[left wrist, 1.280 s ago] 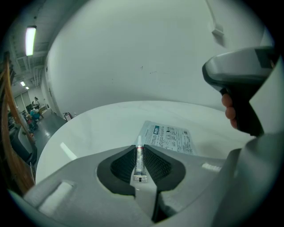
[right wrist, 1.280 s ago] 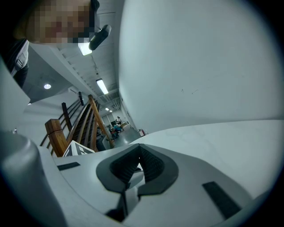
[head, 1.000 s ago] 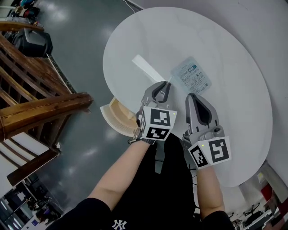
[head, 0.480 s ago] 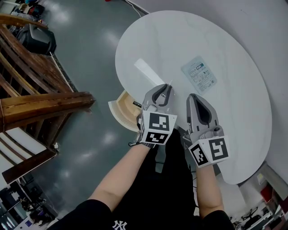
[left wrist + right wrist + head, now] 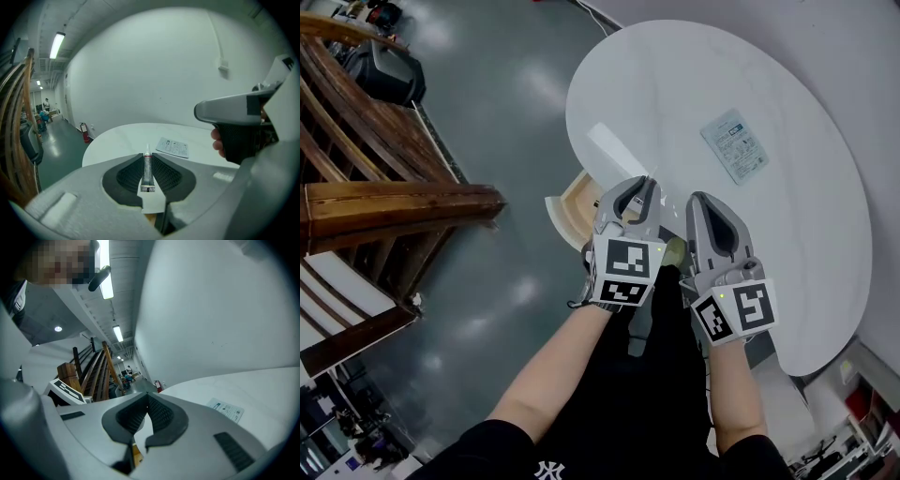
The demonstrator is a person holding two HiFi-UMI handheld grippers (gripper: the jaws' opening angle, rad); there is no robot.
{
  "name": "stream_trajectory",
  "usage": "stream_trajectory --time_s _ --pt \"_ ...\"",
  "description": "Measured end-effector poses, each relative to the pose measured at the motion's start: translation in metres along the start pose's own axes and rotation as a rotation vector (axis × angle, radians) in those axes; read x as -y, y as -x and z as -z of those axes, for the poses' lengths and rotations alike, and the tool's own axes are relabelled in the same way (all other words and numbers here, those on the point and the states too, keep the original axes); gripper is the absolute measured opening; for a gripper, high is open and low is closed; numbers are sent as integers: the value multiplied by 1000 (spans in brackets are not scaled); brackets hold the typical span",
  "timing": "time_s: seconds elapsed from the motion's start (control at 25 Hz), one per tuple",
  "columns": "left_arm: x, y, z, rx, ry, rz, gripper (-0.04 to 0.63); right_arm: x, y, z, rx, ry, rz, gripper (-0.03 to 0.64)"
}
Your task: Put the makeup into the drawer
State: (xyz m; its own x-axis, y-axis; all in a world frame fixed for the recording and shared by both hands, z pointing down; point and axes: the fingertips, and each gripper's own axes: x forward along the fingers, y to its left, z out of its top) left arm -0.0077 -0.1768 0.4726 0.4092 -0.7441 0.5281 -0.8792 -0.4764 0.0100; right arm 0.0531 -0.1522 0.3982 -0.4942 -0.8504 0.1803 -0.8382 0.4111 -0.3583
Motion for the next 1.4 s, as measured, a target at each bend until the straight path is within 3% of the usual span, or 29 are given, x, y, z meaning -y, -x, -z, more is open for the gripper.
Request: stream_trajectory --time_s 0.68,1.4 --pt "-50 54 59 -24 27 -45 64 -69 -9 50 -31 -13 -36 15" --pt "-62 37 147 -114 34 -25 64 -72 -22 119 -73 -36 -35 15"
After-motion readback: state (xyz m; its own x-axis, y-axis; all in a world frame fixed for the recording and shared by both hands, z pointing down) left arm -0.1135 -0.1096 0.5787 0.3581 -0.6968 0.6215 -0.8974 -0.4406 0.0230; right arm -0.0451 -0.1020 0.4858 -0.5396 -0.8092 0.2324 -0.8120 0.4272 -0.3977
